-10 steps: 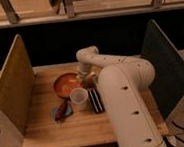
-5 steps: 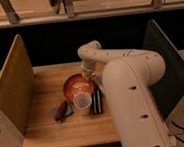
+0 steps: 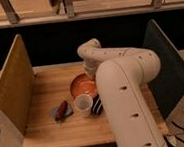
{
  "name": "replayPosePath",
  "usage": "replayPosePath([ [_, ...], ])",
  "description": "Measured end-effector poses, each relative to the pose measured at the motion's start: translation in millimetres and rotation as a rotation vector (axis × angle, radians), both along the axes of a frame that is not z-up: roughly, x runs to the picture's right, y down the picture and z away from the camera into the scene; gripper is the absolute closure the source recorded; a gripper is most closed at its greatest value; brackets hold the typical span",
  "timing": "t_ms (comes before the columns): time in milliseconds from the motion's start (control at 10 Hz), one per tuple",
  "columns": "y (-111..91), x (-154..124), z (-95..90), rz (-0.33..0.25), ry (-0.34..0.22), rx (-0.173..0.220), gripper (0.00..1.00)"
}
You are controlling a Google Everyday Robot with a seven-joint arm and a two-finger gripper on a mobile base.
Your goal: Drag the ceramic bowl in a circle
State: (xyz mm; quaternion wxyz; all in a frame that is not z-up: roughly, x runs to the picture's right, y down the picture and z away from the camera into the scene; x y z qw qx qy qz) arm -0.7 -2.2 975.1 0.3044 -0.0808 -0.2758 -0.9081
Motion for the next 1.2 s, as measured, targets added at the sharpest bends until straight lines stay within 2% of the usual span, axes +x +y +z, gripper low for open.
replayPosePath([
  [400, -20, -48, 24.5, 0.005, -0.104, 0.031, 1.00],
  [600, -20, -73, 22.1, 0.016, -0.167, 0.029, 1.00],
  [800, -13, -82, 13.5, 0.017, -0.196, 0.008, 1.00],
  [900, -6, -75, 3.0, 0.013, -0.190, -0.010, 1.00],
  [1200, 6, -24, -20.2, -0.003, -0.090, -0.047, 1.00],
])
